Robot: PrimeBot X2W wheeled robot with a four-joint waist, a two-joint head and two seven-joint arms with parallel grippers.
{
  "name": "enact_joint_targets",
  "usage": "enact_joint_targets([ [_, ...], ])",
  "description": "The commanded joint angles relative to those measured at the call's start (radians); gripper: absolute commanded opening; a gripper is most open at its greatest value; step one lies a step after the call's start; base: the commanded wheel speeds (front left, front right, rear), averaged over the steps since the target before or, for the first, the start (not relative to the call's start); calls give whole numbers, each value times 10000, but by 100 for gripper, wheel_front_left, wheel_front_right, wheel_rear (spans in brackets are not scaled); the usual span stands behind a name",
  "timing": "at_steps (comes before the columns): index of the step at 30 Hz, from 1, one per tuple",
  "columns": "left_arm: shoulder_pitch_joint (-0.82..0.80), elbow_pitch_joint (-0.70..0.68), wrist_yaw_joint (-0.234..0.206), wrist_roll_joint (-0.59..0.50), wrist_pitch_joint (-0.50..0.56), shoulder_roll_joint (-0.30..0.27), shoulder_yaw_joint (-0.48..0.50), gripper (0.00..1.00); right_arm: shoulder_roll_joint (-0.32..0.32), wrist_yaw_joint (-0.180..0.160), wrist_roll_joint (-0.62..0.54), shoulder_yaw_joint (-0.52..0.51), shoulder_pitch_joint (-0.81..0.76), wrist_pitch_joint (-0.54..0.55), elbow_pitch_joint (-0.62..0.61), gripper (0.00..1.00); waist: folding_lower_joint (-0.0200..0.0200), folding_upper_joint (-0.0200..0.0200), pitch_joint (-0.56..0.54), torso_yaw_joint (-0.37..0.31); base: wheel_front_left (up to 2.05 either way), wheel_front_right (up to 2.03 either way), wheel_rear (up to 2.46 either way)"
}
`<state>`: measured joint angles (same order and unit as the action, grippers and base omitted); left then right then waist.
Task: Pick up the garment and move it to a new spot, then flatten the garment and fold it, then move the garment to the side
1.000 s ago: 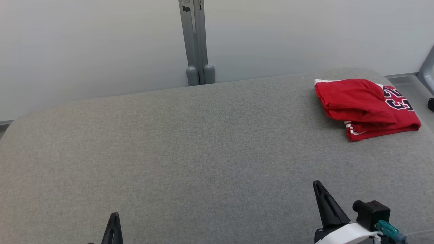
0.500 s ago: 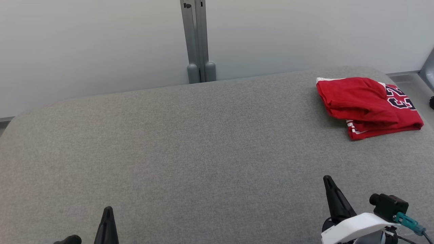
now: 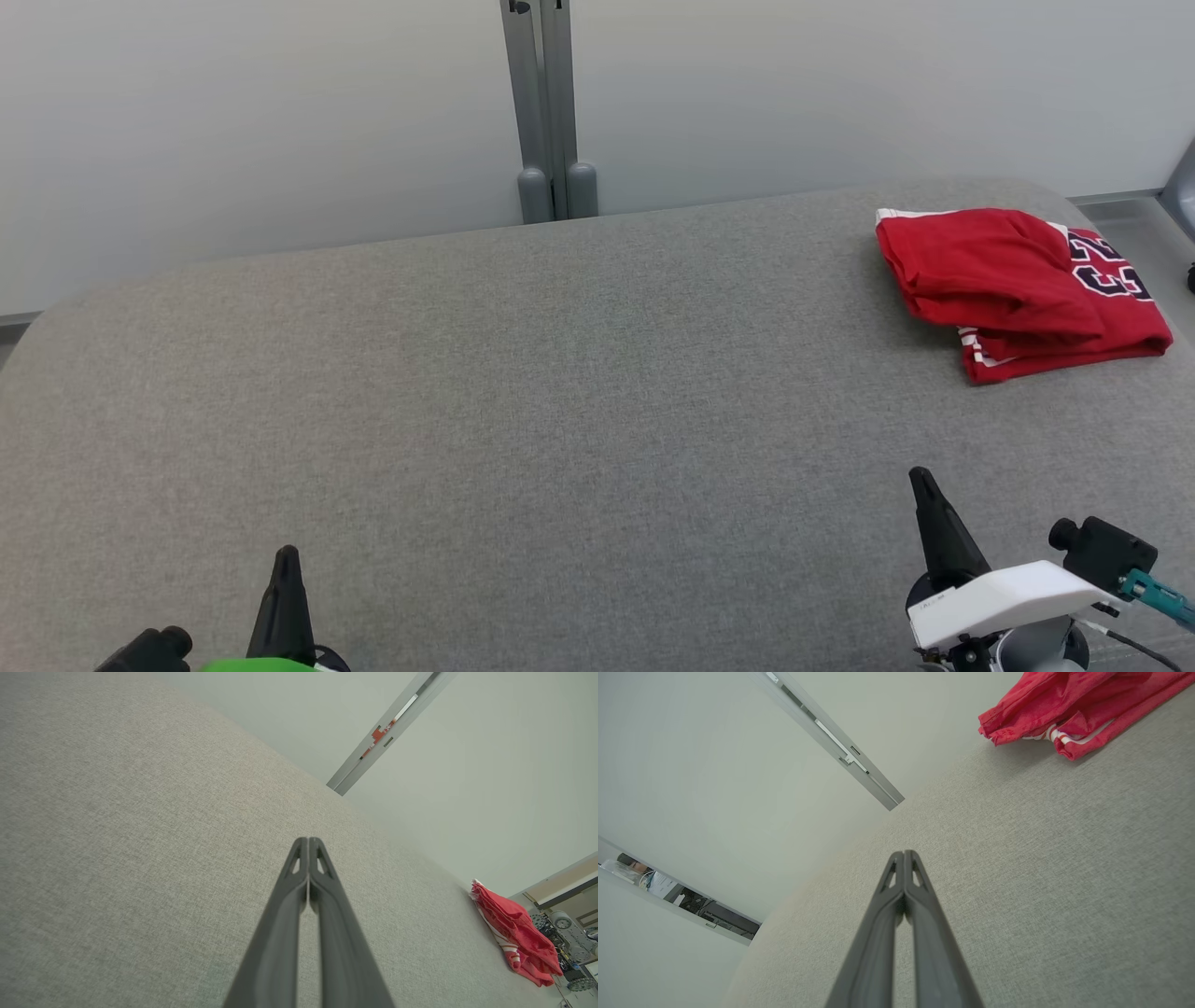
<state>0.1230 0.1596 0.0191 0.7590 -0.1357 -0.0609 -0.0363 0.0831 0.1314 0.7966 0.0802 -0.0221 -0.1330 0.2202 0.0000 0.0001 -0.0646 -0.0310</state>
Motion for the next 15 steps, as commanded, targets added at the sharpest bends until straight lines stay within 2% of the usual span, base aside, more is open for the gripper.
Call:
enact_joint_targets([
  [1, -326, -90, 88, 398, 71, -116, 74, 0, 48, -4, 360, -87, 315, 73, -100, 0, 0, -1, 12, 6, 0, 0, 0],
  [15, -761, 96, 312, 2210, 512, -145, 287, 0, 33, -5, 2091, -399, 535, 518, -34, 0, 0, -1, 115, 52, 0, 0, 0],
])
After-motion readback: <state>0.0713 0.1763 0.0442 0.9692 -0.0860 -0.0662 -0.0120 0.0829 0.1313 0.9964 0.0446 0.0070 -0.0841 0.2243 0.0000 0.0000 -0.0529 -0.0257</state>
